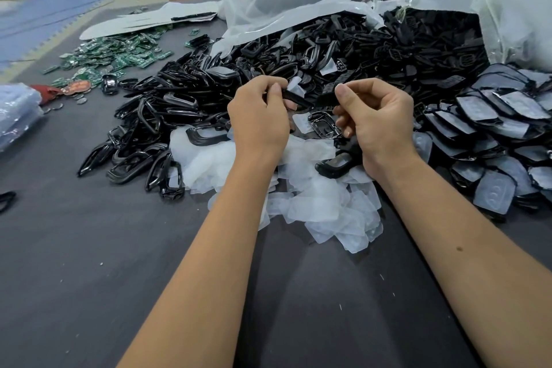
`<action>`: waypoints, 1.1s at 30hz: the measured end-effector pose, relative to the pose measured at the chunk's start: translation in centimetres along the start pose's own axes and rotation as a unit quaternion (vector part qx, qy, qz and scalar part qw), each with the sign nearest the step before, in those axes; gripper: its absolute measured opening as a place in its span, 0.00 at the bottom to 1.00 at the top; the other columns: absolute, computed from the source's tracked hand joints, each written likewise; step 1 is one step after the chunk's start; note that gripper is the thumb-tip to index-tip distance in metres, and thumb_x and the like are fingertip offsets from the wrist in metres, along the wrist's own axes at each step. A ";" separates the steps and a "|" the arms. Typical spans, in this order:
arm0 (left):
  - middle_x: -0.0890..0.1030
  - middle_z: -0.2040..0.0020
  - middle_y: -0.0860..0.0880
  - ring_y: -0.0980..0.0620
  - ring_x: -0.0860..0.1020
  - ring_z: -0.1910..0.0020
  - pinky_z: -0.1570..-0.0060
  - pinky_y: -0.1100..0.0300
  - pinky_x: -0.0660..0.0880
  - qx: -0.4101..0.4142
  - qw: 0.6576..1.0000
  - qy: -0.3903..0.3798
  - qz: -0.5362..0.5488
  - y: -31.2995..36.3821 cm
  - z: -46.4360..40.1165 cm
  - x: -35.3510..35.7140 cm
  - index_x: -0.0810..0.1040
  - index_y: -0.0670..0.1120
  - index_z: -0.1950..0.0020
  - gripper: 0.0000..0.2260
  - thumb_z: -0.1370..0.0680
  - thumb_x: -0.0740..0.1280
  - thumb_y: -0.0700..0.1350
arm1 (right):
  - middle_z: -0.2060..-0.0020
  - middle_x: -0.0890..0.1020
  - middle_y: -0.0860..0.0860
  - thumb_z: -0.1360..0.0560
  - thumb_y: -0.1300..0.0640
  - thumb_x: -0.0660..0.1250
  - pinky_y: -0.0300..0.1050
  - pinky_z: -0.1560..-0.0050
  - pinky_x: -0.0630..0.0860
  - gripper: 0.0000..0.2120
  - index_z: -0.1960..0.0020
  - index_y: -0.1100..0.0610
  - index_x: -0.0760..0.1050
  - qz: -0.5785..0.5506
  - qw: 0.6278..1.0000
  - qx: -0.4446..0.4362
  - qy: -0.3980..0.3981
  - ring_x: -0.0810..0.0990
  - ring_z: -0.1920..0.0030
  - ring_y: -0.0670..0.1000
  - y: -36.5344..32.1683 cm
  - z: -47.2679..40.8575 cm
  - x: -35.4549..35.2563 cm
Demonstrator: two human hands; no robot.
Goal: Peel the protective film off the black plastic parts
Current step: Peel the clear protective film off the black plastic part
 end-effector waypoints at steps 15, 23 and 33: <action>0.86 0.58 0.38 0.43 0.87 0.60 0.60 0.56 0.84 -0.108 0.976 -0.068 0.176 0.7 0.2 0.3 0.80 0.38 0.45 0.11 0.20 0.61 0.28 | 0.68 0.85 0.54 0.23 0.58 0.76 0.41 0.76 0.73 0.06 0.57 0.56 0.81 0.060 0.996 -0.053 -0.024 0.80 0.72 0.51 -0.1 0.2 0.4; 0.81 0.44 0.32 0.41 0.86 0.52 0.58 0.58 0.83 -0.146 0.959 -0.106 0.217 -0.3 0.5 0.8 0.82 0.32 0.43 0.15 0.19 0.56 0.27 | 0.68 0.85 0.51 0.23 0.55 0.75 0.43 0.71 0.76 0.06 0.56 0.56 0.82 0.184 0.976 -0.114 -0.018 0.84 0.71 0.52 -0.1 0.4 0.6; 0.81 0.44 0.33 0.41 0.85 0.52 0.59 0.57 0.83 -0.147 0.958 -0.114 0.218 -0.7 0.6 0.9 0.83 0.34 0.51 0.17 0.20 0.55 0.25 | 0.69 0.84 0.48 0.24 0.57 0.76 0.47 0.67 0.82 0.05 0.57 0.57 0.83 0.281 0.949 -0.140 -0.019 0.84 0.70 0.47 -0.2 0.5 0.8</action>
Point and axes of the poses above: each hand's wrist, its own z-axis away from the middle knuckle, its own x-axis out of the palm, y = z × x, the point moved 2 cm from there along -z, towards the middle knuckle
